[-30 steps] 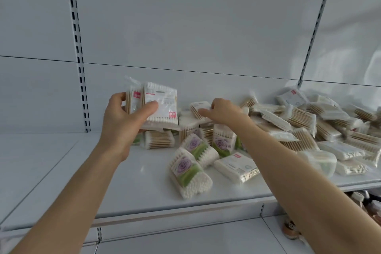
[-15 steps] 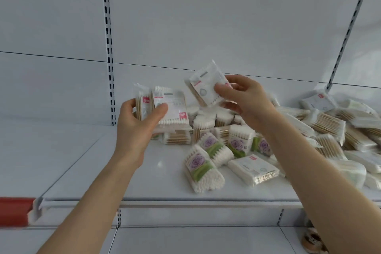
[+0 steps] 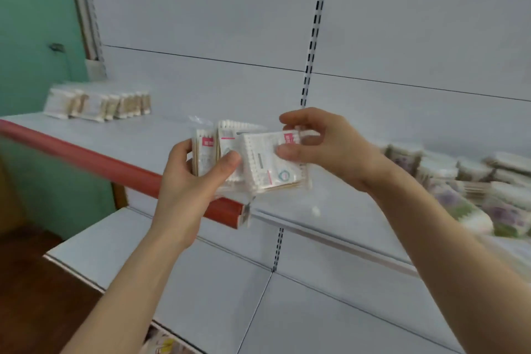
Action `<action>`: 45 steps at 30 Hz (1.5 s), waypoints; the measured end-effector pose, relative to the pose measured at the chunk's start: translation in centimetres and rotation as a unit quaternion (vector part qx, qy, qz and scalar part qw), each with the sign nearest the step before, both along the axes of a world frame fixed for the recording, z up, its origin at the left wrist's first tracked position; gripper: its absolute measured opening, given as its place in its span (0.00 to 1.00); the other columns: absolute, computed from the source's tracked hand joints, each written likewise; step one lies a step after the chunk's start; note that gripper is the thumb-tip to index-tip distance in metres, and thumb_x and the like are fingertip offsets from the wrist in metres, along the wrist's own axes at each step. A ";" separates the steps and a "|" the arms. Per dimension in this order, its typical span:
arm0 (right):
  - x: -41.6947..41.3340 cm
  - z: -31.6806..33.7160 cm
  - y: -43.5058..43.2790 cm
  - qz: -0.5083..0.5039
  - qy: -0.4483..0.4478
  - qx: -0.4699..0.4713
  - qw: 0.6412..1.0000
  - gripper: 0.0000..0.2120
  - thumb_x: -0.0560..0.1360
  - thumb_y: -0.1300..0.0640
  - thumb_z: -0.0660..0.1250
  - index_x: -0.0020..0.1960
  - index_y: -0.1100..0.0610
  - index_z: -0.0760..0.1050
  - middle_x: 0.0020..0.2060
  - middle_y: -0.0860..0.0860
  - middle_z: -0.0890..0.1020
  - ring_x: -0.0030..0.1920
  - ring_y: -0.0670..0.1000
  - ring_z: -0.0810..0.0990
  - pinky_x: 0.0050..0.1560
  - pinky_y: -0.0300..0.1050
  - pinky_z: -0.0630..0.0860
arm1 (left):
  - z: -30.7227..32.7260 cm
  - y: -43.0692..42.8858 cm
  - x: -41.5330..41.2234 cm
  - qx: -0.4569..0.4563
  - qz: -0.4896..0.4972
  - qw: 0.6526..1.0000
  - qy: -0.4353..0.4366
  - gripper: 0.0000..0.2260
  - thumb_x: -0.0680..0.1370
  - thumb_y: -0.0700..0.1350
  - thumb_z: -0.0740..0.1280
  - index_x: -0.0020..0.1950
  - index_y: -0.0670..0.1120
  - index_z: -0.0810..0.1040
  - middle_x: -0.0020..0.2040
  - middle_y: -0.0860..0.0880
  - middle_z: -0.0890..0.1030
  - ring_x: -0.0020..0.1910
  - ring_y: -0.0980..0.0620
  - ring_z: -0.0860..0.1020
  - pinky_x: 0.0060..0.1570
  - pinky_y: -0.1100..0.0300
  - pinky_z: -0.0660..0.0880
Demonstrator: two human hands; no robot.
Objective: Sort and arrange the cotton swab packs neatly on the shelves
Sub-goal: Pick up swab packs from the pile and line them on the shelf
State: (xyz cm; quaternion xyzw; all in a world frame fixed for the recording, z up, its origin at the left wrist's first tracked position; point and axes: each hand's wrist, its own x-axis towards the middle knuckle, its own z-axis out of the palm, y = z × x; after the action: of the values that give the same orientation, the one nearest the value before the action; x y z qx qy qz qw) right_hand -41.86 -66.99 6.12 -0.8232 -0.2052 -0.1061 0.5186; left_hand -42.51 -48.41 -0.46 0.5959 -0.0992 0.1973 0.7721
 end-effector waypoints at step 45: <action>36.2 -1.6 45.6 -0.154 -0.118 -0.297 0.935 0.14 0.74 0.60 0.67 0.58 0.60 0.70 0.51 0.55 0.78 0.50 0.55 0.74 0.47 0.43 0.68 | -2.6 49.2 25.5 -0.037 0.152 0.987 0.016 0.16 0.69 0.42 0.72 0.49 0.55 0.70 0.48 0.56 0.80 0.46 0.58 0.81 0.38 0.67 0.79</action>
State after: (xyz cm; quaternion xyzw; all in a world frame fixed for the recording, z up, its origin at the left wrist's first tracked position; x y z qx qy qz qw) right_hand -5.67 -21.37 4.54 -0.9429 -0.1576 -0.2154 0.1995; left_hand -17.01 0.84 -3.10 0.5782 0.0129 0.3064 0.7561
